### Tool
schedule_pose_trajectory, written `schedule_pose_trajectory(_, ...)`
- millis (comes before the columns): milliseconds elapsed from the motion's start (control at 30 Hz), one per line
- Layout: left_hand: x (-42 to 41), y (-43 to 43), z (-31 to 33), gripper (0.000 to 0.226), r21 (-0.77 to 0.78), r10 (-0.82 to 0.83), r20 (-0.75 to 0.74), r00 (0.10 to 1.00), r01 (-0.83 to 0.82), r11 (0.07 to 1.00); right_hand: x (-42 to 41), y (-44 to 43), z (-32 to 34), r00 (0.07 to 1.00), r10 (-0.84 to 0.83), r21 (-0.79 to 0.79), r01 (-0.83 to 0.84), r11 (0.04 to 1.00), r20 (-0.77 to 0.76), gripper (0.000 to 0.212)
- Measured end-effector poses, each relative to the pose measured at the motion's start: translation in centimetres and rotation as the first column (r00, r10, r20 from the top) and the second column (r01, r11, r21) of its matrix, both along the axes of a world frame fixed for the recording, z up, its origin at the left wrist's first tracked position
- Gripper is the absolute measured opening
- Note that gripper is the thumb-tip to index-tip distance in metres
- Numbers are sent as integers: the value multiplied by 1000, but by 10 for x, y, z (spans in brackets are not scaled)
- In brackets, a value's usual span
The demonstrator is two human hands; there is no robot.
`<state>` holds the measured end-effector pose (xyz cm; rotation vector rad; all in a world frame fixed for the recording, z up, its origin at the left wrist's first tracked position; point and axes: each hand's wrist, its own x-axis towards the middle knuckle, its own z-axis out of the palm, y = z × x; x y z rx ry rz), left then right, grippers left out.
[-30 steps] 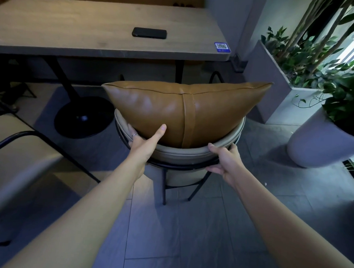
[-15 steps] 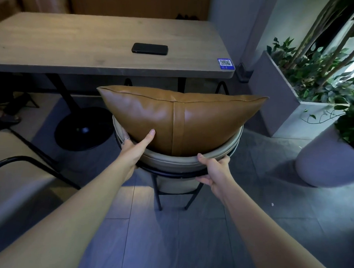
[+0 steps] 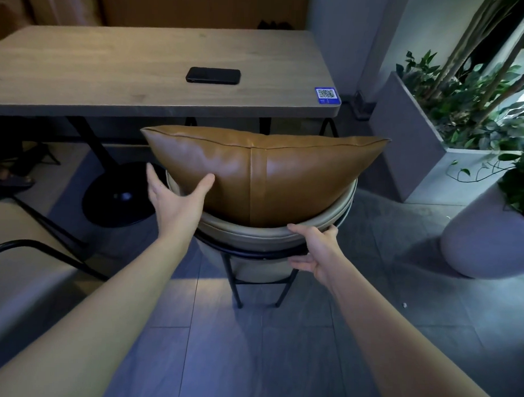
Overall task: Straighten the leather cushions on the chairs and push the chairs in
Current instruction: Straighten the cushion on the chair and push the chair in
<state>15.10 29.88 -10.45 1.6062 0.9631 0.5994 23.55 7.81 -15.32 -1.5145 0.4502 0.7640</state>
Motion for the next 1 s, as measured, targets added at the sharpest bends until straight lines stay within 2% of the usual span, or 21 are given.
schedule_pose_trajectory(33,4,-3,12,119,155,23,-6,1000,-22,988,3,-2,3,999,33,-34,-33,999,-4,111)
schedule_pose_trajectory(100,18,-11,34,111,438,-5,-52,999,28,899,10,-6,8,998,69,-100,-68,993,3,116)
schedule_pose_trajectory(133,27,-16,43,107,546,-37,-96,995,84,834,14,-9,11,998,65,-121,-63,991,7,116)
schedule_pose_trajectory(200,48,-32,55,102,665,-122,-209,970,232,710,24,-15,15,999,52,-149,-50,988,12,116)
schedule_pose_trajectory(367,101,-77,54,106,658,-317,-516,796,605,448,43,-22,20,995,102,-152,-103,983,-16,114)
schedule_pose_trajectory(533,144,-104,47,119,562,-333,-710,620,784,262,50,-21,12,993,114,-166,-115,979,-18,109)
schedule_pose_trajectory(667,162,-110,45,121,550,-274,-753,598,801,236,54,-21,6,997,48,-100,-53,994,-52,110)
schedule_pose_trajectory(833,159,-113,40,110,593,-211,-739,640,766,248,58,-18,7,991,94,-149,-107,983,-92,115)
schedule_pose_trajectory(1000,156,-115,43,103,579,-204,-749,631,772,262,56,-17,6,991,103,-170,-116,979,-84,117)
